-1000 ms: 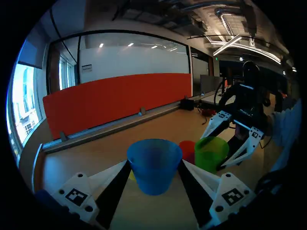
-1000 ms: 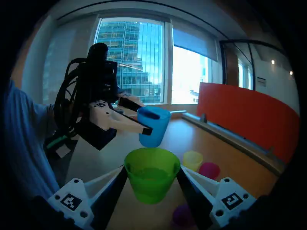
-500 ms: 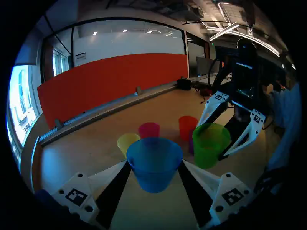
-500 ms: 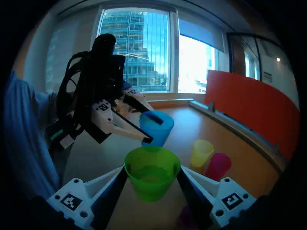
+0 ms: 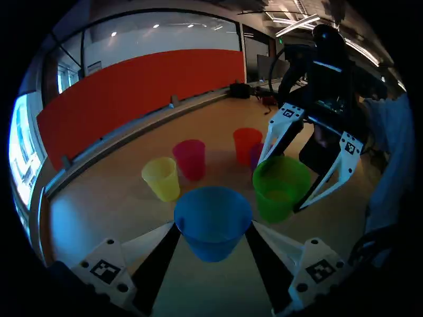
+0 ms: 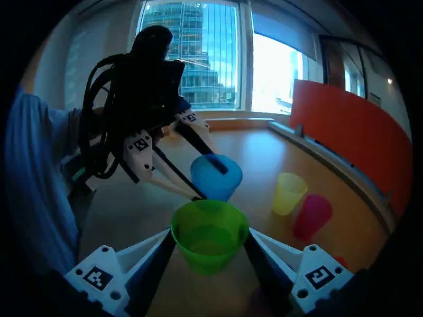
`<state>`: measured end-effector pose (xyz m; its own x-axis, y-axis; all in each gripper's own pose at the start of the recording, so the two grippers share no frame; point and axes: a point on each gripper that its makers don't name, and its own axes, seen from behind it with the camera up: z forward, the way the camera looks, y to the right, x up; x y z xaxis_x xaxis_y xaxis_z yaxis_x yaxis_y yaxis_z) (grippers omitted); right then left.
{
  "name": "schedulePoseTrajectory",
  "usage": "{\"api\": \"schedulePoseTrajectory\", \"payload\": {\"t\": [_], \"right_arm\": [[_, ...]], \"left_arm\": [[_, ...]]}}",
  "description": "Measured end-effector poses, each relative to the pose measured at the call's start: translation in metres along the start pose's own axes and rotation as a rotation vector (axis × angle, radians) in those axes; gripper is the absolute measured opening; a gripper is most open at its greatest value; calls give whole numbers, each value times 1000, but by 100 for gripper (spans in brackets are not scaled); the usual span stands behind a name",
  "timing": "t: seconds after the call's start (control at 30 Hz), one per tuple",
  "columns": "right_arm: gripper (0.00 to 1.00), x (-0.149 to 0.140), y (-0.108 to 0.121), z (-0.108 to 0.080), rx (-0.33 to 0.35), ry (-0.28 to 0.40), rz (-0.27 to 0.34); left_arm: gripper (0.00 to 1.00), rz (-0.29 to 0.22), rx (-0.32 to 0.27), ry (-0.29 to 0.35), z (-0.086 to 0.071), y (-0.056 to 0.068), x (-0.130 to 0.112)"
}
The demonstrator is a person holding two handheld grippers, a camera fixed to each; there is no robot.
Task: Pour water
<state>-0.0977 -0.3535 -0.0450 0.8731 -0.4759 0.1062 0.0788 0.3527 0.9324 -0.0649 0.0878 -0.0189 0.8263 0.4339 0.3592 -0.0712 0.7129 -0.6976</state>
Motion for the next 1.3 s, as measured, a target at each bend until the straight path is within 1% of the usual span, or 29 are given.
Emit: {"api": "schedulePoseTrajectory", "payload": {"t": [0.1,0.33,0.7,1.0,1.3], "right_arm": [[91,-8,1,3,3,-22,-6],[90,-24,2,10,11,-57,-6],[90,-42,3,18,12,-86,6],[90,-45,4,19,9,-90,13],[91,-49,3,15,7,-101,8]], "left_arm": [[85,10,-8,-19,4,0,-7],[85,4,-32,-55,14,2,-23],[85,0,-47,-89,26,4,-42],[85,-14,-41,-89,25,0,-49],[85,-7,-45,-105,23,2,-56]]}}
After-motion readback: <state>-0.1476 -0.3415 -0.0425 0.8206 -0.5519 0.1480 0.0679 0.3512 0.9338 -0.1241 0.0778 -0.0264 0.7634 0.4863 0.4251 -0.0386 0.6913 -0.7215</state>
